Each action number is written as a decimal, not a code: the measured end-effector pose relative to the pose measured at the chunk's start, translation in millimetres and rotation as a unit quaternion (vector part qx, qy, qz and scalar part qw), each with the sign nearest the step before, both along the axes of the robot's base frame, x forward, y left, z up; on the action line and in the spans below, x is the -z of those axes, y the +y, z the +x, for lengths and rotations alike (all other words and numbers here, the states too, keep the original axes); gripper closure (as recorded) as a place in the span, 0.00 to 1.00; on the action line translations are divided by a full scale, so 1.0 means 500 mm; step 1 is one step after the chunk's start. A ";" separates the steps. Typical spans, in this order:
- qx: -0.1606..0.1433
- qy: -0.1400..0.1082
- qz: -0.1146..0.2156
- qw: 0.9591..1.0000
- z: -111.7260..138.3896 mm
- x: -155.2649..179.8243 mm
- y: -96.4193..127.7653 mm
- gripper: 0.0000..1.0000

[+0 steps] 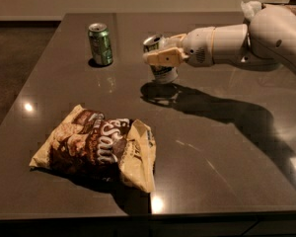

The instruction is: Place 7up can upright

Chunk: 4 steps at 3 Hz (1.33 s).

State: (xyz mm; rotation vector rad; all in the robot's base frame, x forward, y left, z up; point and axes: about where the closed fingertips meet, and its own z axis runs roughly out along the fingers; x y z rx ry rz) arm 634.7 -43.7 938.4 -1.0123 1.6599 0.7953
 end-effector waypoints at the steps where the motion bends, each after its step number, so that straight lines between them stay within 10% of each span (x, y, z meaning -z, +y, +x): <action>1: 0.017 -0.008 0.041 0.999 0.006 0.013 0.003 1.00; 2: 0.027 -0.014 0.078 0.996 0.012 0.029 0.003 1.00; 4: 0.033 -0.026 0.129 0.991 0.019 0.045 0.006 0.59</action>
Offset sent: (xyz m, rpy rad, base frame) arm 0.0099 -0.0063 -0.0241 0.2426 -0.0404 -0.0872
